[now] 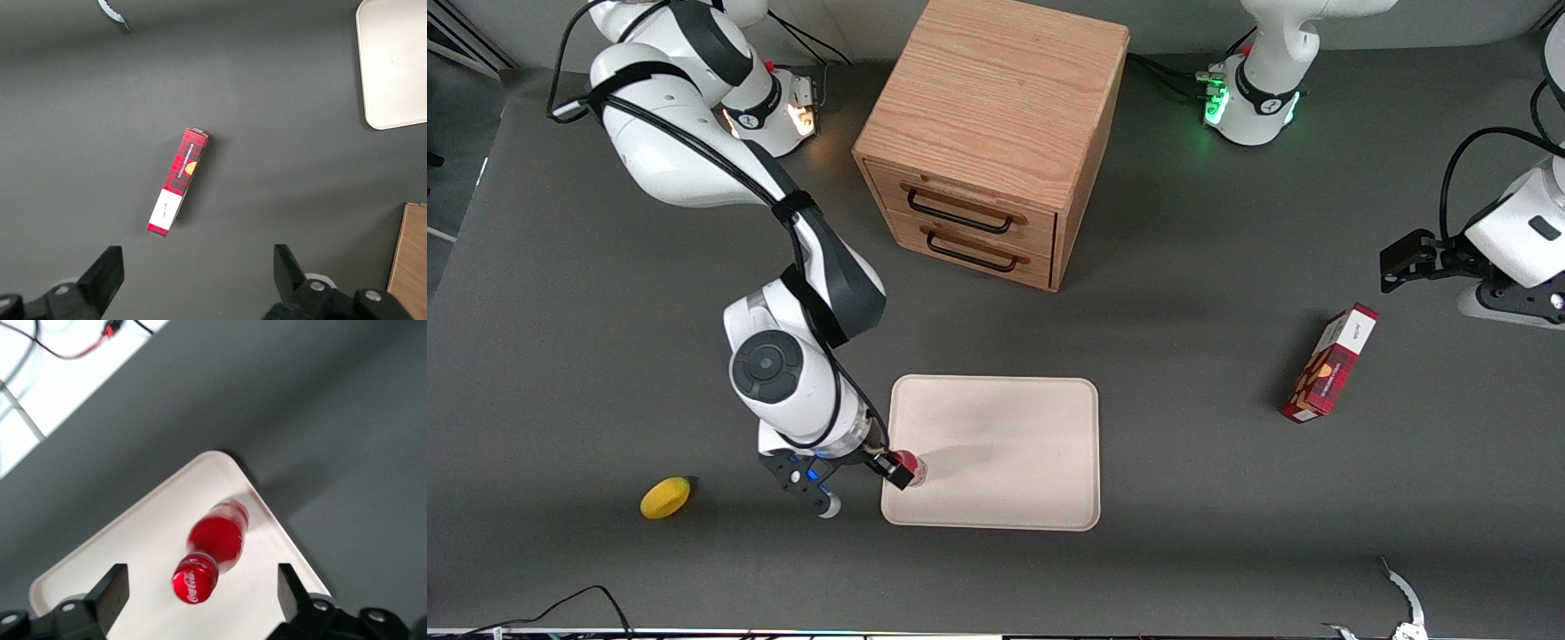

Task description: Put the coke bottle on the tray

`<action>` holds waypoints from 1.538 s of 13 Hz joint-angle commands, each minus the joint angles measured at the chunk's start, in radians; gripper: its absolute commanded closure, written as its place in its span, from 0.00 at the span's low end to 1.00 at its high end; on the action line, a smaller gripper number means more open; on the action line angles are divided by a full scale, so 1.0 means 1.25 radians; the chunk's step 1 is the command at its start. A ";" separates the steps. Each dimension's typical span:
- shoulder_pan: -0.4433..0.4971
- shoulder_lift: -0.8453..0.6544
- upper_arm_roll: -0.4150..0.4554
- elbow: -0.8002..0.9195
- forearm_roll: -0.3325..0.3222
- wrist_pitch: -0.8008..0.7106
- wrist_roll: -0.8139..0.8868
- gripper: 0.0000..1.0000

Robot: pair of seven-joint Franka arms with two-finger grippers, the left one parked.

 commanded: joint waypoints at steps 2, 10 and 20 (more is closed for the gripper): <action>-0.099 -0.147 0.113 -0.008 -0.022 -0.178 -0.136 0.00; -0.230 -0.649 -0.084 -0.356 0.209 -0.458 -0.667 0.00; -0.222 -0.907 -0.206 -0.761 0.245 -0.260 -0.791 0.00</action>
